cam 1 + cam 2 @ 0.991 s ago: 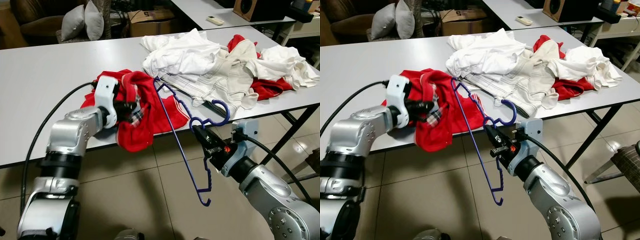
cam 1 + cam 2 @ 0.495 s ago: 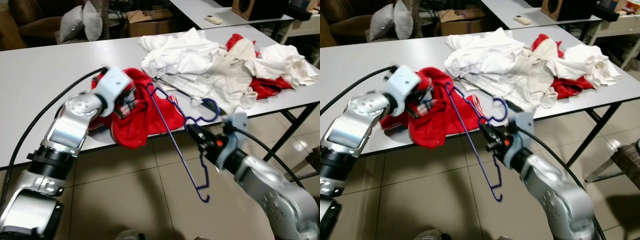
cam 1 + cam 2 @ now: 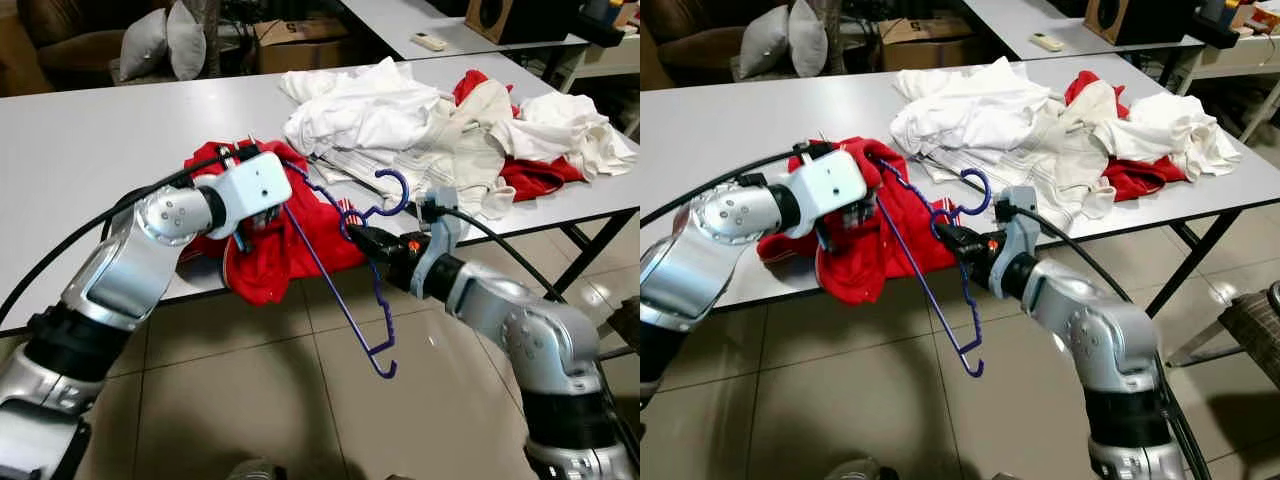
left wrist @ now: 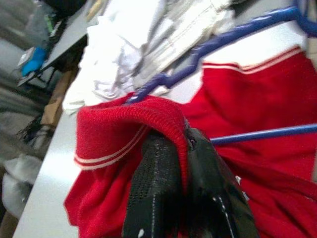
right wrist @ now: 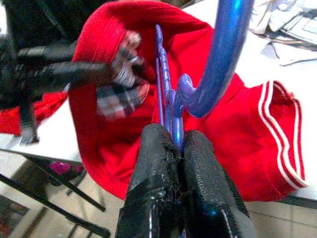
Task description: Hang hanger
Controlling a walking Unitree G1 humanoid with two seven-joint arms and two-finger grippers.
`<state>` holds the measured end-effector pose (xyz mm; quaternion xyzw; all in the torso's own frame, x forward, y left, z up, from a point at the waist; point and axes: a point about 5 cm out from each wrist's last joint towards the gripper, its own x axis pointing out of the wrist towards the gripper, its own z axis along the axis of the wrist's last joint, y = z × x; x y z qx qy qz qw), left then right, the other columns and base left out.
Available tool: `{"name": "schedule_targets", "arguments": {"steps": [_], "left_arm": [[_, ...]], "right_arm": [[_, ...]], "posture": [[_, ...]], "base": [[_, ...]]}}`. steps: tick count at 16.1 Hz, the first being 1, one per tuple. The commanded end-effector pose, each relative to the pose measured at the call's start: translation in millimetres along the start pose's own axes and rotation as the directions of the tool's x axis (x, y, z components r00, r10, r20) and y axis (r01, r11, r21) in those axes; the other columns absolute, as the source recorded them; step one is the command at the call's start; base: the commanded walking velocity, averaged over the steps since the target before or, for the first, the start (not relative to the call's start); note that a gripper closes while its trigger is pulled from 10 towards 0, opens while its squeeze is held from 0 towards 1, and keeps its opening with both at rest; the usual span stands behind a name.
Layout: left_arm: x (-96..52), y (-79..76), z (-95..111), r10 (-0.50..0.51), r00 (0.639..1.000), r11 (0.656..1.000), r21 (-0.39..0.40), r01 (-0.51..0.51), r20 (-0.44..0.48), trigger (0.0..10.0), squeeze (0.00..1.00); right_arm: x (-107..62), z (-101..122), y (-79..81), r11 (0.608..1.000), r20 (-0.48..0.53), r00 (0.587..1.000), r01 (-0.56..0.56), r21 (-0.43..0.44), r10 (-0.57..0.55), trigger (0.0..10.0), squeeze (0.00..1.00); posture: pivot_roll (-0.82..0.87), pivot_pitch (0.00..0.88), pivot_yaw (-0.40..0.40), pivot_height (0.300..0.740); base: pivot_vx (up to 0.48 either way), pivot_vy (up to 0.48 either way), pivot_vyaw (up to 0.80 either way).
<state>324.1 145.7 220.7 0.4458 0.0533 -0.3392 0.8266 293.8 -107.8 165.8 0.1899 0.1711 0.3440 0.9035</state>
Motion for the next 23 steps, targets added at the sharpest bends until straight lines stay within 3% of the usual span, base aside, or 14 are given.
{"name": "schedule_targets", "arguments": {"steps": [1, 4, 5, 6, 7, 8, 9, 11, 13, 16, 18, 20, 22, 23], "left_arm": [[-2.4, -4.8, 9.7, -0.059, 0.997, 0.998, 0.010, 0.058, 0.051, 0.0, 0.00], [-1.5, -6.6, 11.7, -0.078, 0.995, 0.997, -0.011, 0.079, 0.066, 0.0, 0.00], [0.8, -8.3, 12.9, -0.095, 0.992, 0.994, -0.052, 0.099, 0.081, 0.8, 0.00], [1.9, -10.3, 14.2, -0.113, 0.989, 0.989, -0.089, 0.122, 0.096, 0.9, 0.00], [2.9, -11.7, 16.9, -0.122, 0.985, 0.979, -0.151, 0.140, 0.120, 0.5, 0.00], [4.9, -13.7, 27.7, -0.134, 0.970, 0.929, -0.314, 0.194, 0.205, 0.0, 0.00], [5.7, -15.4, 32.6, -0.146, 0.959, 0.886, -0.399, 0.236, 0.243, 0.0, 0.00], [6.5, -16.5, 37.7, -0.167, 0.944, 0.836, -0.467, 0.289, 0.285, 0.0, 0.00], [5.6, -16.4, 44.1, -0.204, 0.920, 0.759, -0.540, 0.364, 0.335, 0.0, 0.00], [5.1, -22.6, 31.8, -0.272, 0.928, 0.756, -0.541, 0.369, 0.255, 0.0, 0.00], [3.5, -24.3, 34.5, -0.284, 0.917, 0.713, -0.578, 0.397, 0.278, 0.0, 0.00], [3.8, -28.2, 39.5, -0.311, 0.902, 0.693, -0.578, 0.431, 0.299, 0.0, 0.00], [2.5, -32.7, 43.5, -0.335, 0.883, 0.670, -0.576, 0.468, 0.328, 0.0, 0.00], [0.5, -32.5, 50.5, -0.334, 0.862, 0.632, -0.588, 0.506, 0.382, 0.0, 0.00]], "right_arm": [[6.0, 8.3, -4.9, 0.999, 0.013, 1.000, 0.010, 0.051, -0.011, 10.0, 0.00], [17.3, 14.9, -7.0, 0.991, 0.044, 0.999, -0.004, 0.137, -0.002, 10.0, 0.00], [24.7, 18.3, -5.1, 0.976, 0.090, 0.996, -0.021, 0.219, 0.001, 10.0, 0.00], [29.5, 19.4, -4.2, 0.961, 0.115, 0.993, -0.029, 0.276, -0.003, 10.0, 0.00], [34.8, 19.9, -4.8, 0.945, 0.136, 0.991, -0.024, 0.327, -0.022, 10.0, 0.00], [44.2, 20.1, -7.4, 0.928, 0.167, 0.982, 0.014, 0.373, -0.082, 10.0, 0.00], [49.5, 19.7, -7.2, 0.927, 0.181, 0.978, 0.029, 0.374, -0.104, 10.0, 0.00], [59.0, 25.4, -5.0, 0.902, 0.267, 0.952, 0.019, 0.432, -0.147, 10.0, 0.00], [68.8, 31.2, -3.3, 0.843, 0.336, 0.919, -0.008, 0.537, -0.205, 10.0, 0.00], [77.6, 38.5, 3.9, 0.769, 0.411, 0.885, -0.102, 0.631, -0.220, 10.0, 0.00], [84.0, 39.8, 11.5, 0.683, 0.455, 0.863, -0.196, 0.704, -0.222, 10.0, 0.00], [88.7, 40.4, 17.2, 0.593, 0.480, 0.848, -0.271, 0.758, -0.225, 10.0, 0.00], [91.9, 41.1, 21.5, 0.590, 0.486, 0.846, -0.281, 0.756, -0.220, 10.0, 0.00], [93.7, 42.0, 23.6, 0.592, 0.491, 0.842, -0.283, 0.754, -0.223, 10.0, 0.00]], "posture": [[-0.03, 0.000, -0.023, 0.740], [-0.03, 0.000, -0.023, 0.740], [-0.02, 0.000, -0.019, 0.740], [-0.02, 0.000, -0.011, 0.740], [-0.02, 0.000, -0.004, 0.740], [-0.01, 0.000, 0.008, 0.740], [0.00, 0.000, 0.015, 0.740], [0.01, 0.000, 0.026, 0.740], [0.04, 0.000, 0.038, 0.740], [0.06, 0.004, 0.053, 0.740], [0.08, 0.008, 0.061, 0.740], [0.09, 0.010, 0.060, 0.740], [0.08, 0.011, 0.058, 0.740], [0.08, 0.011, 0.054, 0.740]], "base": [[0.000, 0.000, 0.00], [0.000, 0.000, 0.00], [0.000, 0.000, 0.00], [0.000, 0.000, 0.00], [0.000, 0.000, 0.00], [0.000, 0.000, 0.00], [0.000, 0.000, 0.00], [0.000, 0.000, 0.00], [0.000, 0.000, 0.00], [0.000, 0.000, 0.00], [0.000, 0.000, 0.00], [0.000, 0.000, 0.00], [0.000, 0.000, 0.00], [0.000, 0.000, 0.00]]}}
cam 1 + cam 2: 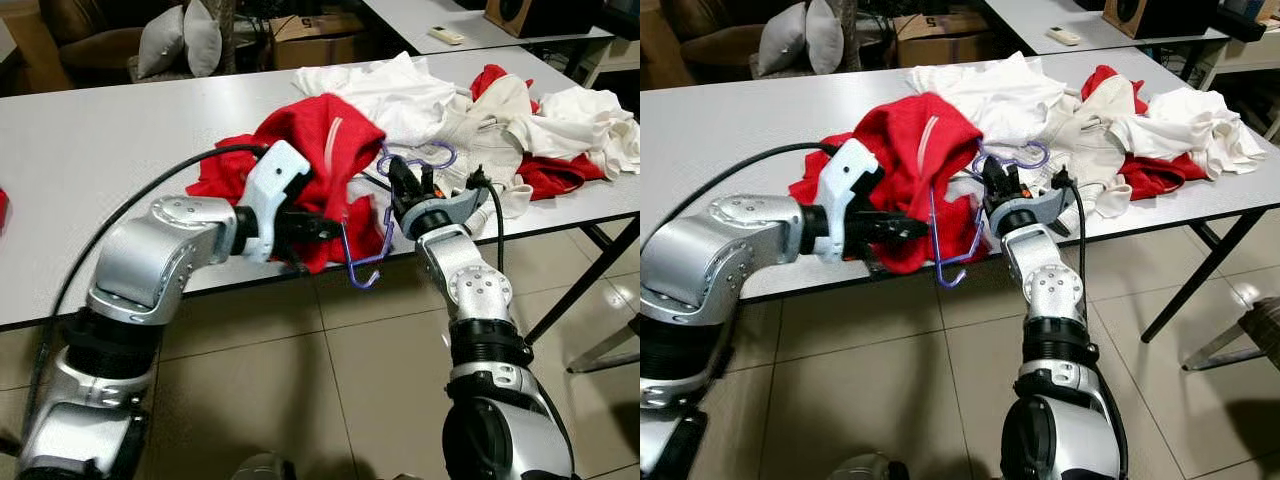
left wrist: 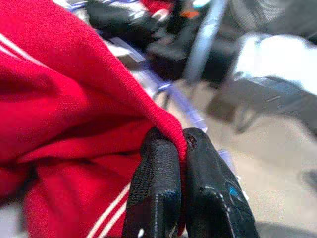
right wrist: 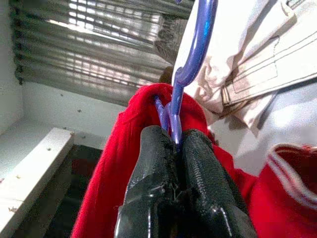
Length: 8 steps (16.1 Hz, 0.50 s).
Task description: Hang hanger
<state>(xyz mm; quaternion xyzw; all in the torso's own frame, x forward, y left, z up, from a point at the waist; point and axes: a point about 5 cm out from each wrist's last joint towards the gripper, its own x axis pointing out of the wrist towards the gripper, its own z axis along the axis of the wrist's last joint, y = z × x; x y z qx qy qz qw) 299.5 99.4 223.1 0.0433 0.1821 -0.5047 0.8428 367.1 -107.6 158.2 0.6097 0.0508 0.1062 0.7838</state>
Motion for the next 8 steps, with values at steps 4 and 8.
{"name": "schedule_targets", "arguments": {"steps": [4, 8], "left_arm": [[-6.3, -25.5, 14.0, -0.226, 0.972, 0.972, -0.053, 0.229, 0.059, 0.0, 0.00], [-10.9, -31.7, 9.5, -0.263, 0.964, 0.961, -0.072, 0.266, 0.048, 0.0, 0.00]], "right_arm": [[22.4, -62.1, 60.3, 0.964, -0.019, 0.991, -0.121, 0.236, 0.129, 10.0, 0.00], [25.8, -67.0, 63.8, 0.969, -0.026, 0.992, -0.117, 0.217, 0.125, 10.0, 0.00]], "posture": [[0.09, 0.004, 0.040, 0.740], [0.09, 0.000, 0.032, 0.740]], "base": [[0.000, 0.000, 0.00], [0.000, 0.000, 0.00]]}}
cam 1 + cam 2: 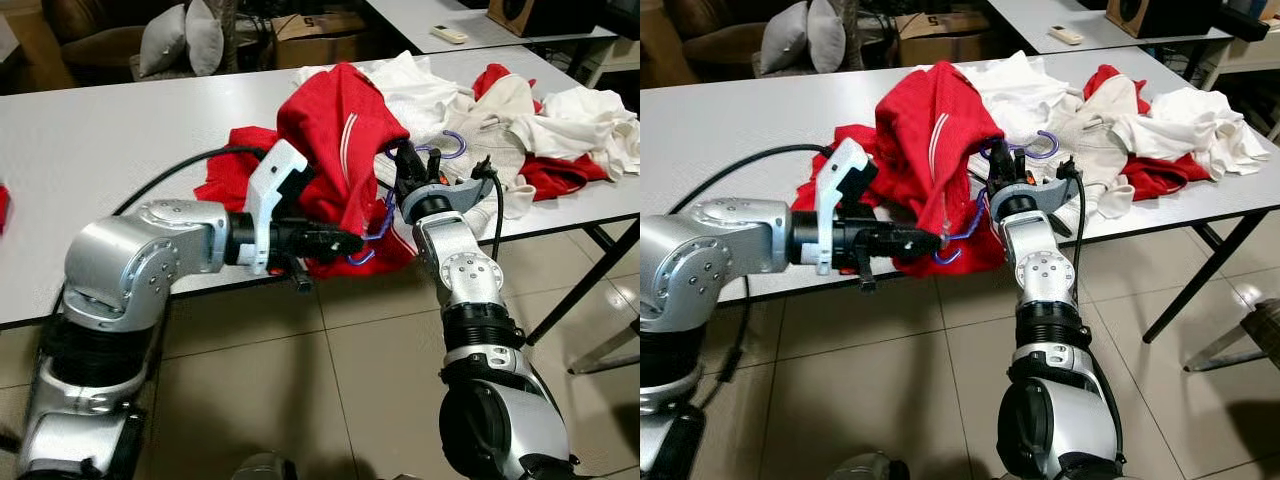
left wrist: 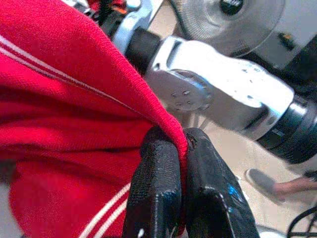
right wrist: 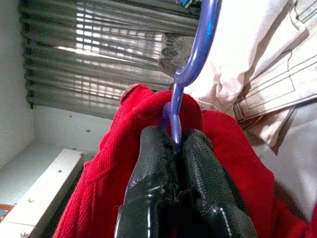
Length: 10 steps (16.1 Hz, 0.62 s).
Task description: Hang hanger
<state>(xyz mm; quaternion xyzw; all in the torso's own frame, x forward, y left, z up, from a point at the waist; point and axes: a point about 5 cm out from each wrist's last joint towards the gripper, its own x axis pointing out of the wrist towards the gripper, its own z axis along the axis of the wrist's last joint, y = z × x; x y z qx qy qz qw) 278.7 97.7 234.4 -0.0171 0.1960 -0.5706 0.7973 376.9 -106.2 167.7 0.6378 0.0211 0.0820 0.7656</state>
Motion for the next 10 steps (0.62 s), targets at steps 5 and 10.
{"name": "schedule_targets", "arguments": {"steps": [5, 10], "left_arm": [[4.4, -10.9, 0.0, -0.070, 0.996, 0.995, 0.062, 0.074, -0.054, 0.0, 0.00], [8.9, -18.7, -6.5, -0.119, 0.990, 0.992, 0.038, 0.122, -0.072, 0.0, 0.00]], "right_arm": [[10.9, -74.9, 48.3, 0.967, -0.099, 0.992, -0.056, 0.247, 0.083, 10.0, 0.00], [12.3, -70.3, 42.2, 0.968, -0.080, 0.996, -0.016, 0.252, 0.038, 10.0, 0.00]], "posture": [[0.08, 0.000, 0.029, 0.740], [0.08, 0.000, 0.029, 0.740]], "base": [[0.000, 0.000, 0.00], [0.000, 0.000, 0.00]]}}
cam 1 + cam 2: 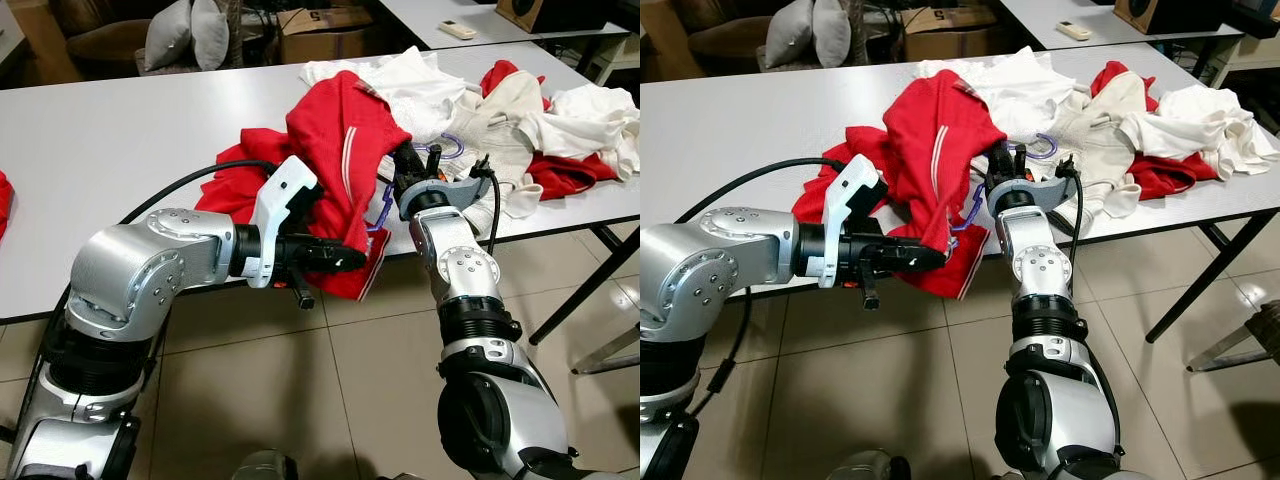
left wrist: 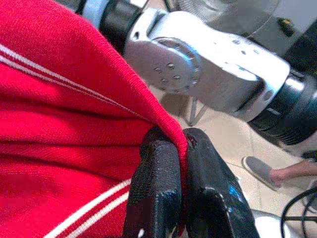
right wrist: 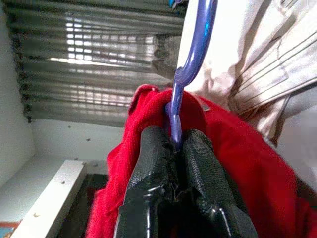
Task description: Hang hanger
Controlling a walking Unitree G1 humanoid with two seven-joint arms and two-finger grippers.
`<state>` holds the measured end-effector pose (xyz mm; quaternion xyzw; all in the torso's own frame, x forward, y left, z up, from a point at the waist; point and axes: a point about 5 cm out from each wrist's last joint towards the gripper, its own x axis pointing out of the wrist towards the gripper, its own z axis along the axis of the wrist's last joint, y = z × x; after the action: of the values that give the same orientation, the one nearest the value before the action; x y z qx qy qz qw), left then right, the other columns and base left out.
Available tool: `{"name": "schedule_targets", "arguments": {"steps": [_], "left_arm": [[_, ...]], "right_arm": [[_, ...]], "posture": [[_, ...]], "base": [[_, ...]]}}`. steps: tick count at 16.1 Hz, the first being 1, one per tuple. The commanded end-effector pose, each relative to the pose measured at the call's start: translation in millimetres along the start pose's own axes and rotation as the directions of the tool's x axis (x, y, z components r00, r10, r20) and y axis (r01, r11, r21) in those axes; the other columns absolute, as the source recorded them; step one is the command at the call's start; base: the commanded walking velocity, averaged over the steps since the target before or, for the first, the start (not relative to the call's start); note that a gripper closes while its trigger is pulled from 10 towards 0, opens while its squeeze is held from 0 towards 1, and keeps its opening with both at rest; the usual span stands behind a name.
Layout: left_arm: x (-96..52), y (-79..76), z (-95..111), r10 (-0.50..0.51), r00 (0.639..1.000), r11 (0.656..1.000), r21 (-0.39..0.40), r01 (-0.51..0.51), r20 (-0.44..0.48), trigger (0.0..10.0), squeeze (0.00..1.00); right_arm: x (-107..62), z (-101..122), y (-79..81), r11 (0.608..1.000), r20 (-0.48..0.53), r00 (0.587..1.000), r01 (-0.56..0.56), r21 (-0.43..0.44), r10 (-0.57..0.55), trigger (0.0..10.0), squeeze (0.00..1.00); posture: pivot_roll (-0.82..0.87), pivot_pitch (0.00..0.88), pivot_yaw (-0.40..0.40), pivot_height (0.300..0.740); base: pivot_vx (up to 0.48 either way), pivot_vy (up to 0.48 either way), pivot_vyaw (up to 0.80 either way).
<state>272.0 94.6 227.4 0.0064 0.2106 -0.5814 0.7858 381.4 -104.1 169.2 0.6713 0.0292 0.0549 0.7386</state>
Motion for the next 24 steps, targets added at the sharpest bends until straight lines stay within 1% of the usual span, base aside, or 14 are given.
{"name": "schedule_targets", "arguments": {"steps": [1, 4, 6, 9, 12, 13, 14, 15, 16, 17, 19, 22, 23, 24], "left_arm": [[6.5, -14.5, 4.6, -0.125, 0.992, 0.992, 0.013, 0.125, 0.012, 0.0, 0.00], [3.9, -19.1, 35.0, -0.212, 0.952, 0.972, -0.050, 0.228, 0.223, 0.0, 0.00], [1.3, -20.4, 47.8, -0.243, 0.922, 0.960, -0.064, 0.274, 0.300, 0.0, 0.00], [-3.8, 0.6, 65.0, -0.089, 0.899, 0.981, -0.120, 0.154, 0.429, 0.0, 0.00], [-13.7, 2.1, 89.2, -0.069, 0.826, 0.969, -0.161, 0.190, 0.559, 0.7, 0.00], [-12.5, -0.7, 91.5, -0.071, 0.826, 0.972, -0.148, 0.183, 0.559, 0.7, 0.00], [1.2, -7.9, 81.3, -0.060, 0.883, 0.983, -0.127, 0.134, 0.466, 1.0, 0.00], [14.6, -11.7, 66.1, -0.037, 0.932, 0.993, -0.094, 0.075, 0.362, 0.5, 0.00], [26.1, -12.3, 50.3, -0.003, 0.959, 0.996, -0.089, 0.030, 0.284, 1.0, 0.00], [32.3, -9.0, 41.2, 0.053, 0.968, 0.995, -0.094, -0.030, 0.246, 0.7, 0.00], [29.5, 2.1, 41.0, 0.159, 0.954, 0.986, -0.098, -0.138, 0.253, 0.8, 0.00], [-9.9, 33.5, 64.3, 0.389, 0.834, 0.921, -0.166, -0.352, 0.391, 0.6, 0.00], [-22.5, 41.0, 69.2, 0.453, 0.796, 0.891, -0.173, -0.420, 0.401, 0.7, 0.00], [-28.8, 43.9, 70.6, 0.483, 0.783, 0.874, -0.153, -0.462, 0.392, 0.7, 0.00]], "right_arm": [[4.4, -72.0, 33.6, 0.983, -0.110, 0.992, -0.046, 0.177, 0.066, 10.0, 0.00], [2.6, -78.3, 29.6, 0.998, -0.157, 0.986, -0.058, 0.010, 0.059, 10.0, 0.00], [2.5, -77.4, 26.9, 0.997, -0.143, 0.989, -0.033, 0.063, 0.042, 10.0, 0.00], [-0.7, -83.1, 31.7, 0.996, -0.221, 0.973, -0.082, -0.045, 0.070, 10.0, 0.00], [-12.0, -87.5, 31.6, 0.972, -0.316, 0.945, -0.143, -0.188, 0.078, 10.0, 0.00], [-14.0, -86.8, 33.4, 0.965, -0.326, 0.942, -0.154, -0.210, 0.079, 10.0, 0.00], [-14.2, -84.8, 39.2, 0.957, -0.319, 0.944, -0.164, -0.239, 0.082, 10.0, 0.00], [-12.8, -82.4, 42.7, 0.958, -0.302, 0.950, -0.156, -0.243, 0.078, 10.0, 0.00], [-11.8, -80.2, 46.2, 0.959, -0.295, 0.953, -0.149, -0.242, 0.073, 10.0, 0.00], [-12.6, -79.1, 49.0, 0.951, -0.310, 0.948, -0.155, -0.269, 0.067, 10.0, 0.00], [-17.5, -77.0, 53.1, 0.902, -0.352, 0.934, -0.201, -0.383, 0.059, 10.0, 0.00], [-41.4, -74.2, 44.7, 0.772, -0.473, 0.881, -0.290, -0.565, -0.015, 10.0, 0.00], [-49.7, -72.9, 42.2, 0.741, -0.495, 0.869, -0.310, -0.596, -0.034, 10.0, 0.00], [-55.0, -71.0, 43.7, 0.734, -0.501, 0.865, -0.320, -0.598, -0.031, 10.0, 0.00]], "posture": [[0.08, 0.000, 0.029, 0.740], [0.07, 0.000, 0.028, 0.740], [0.07, 0.000, 0.026, 0.740], [0.06, 0.000, 0.024, 0.740], [0.05, 0.000, 0.017, 0.740], [0.04, 0.000, 0.014, 0.740], [0.03, 0.000, 0.006, 0.740], [0.02, 0.000, -0.001, 0.740], [0.01, 0.000, -0.008, 0.740], [0.00, 0.000, -0.014, 0.740], [-0.01, 0.000, -0.026, 0.740], [-0.02, 0.000, -0.045, 0.740], [-0.02, 0.000, -0.048, 0.740], [-0.01, 0.000, -0.050, 0.740]], "base": [[0.000, 0.000, 0.00], [0.000, 0.000, 0.00], [0.000, 0.000, 0.00], [0.000, 0.000, 0.00], [0.000, 0.000, 0.00], [0.000, 0.000, 0.00], [0.000, 0.000, 0.00], [0.000, 0.000, 0.00], [0.000, 0.000, 0.00], [0.000, 0.000, 0.00], [0.000, 0.000, 0.00], [0.000, 0.000, 0.00], [0.000, 0.000, 0.00], [0.000, 0.000, 0.00]]}}
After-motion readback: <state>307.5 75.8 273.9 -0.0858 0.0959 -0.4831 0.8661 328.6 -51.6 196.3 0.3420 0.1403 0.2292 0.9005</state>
